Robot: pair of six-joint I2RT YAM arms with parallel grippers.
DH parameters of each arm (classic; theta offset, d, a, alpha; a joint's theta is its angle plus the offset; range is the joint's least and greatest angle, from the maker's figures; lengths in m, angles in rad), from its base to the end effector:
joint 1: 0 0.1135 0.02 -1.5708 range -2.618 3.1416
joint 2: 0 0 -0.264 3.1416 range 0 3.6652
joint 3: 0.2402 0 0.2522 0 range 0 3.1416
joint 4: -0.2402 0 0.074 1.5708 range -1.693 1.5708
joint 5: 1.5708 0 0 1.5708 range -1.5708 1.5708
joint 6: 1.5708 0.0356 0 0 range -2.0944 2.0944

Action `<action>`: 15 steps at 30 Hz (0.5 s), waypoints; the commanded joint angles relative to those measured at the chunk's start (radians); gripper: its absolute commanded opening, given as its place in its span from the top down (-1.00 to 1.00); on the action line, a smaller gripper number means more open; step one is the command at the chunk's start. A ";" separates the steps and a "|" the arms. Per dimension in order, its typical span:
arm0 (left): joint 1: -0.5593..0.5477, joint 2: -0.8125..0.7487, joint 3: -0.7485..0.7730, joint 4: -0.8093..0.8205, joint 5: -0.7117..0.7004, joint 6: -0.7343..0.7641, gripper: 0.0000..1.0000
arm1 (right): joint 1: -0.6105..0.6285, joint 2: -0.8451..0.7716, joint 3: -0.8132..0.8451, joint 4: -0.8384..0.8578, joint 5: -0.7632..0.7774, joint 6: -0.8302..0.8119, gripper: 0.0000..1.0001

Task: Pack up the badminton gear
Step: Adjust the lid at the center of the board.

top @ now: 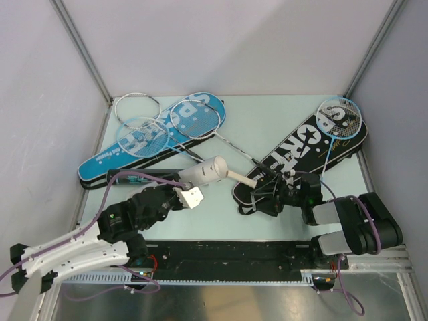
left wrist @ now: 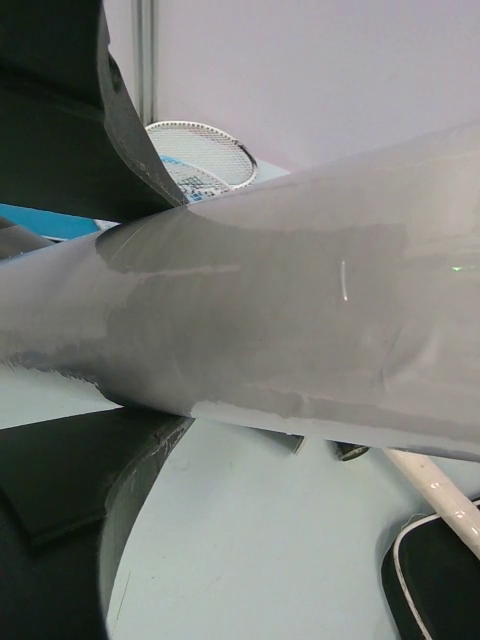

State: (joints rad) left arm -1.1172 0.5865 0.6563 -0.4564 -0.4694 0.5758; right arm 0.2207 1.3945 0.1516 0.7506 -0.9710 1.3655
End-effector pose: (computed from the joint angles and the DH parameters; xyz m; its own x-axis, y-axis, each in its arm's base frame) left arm 0.0751 -0.1172 0.2967 0.1980 0.7021 -0.6840 0.6084 0.4591 0.6474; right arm 0.1812 0.0708 0.1163 -0.9099 0.3622 0.2023 0.2816 0.1811 0.9423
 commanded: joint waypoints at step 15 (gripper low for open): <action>-0.006 0.017 0.043 0.058 -0.036 0.003 0.44 | -0.197 -0.118 -0.055 0.005 -0.057 0.102 -0.91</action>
State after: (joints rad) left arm -1.1172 0.6044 0.6563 -0.4557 -0.4770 0.5755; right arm 0.0299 1.3750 0.0807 0.8982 -1.0290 1.5173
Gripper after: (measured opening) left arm 0.687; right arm 0.976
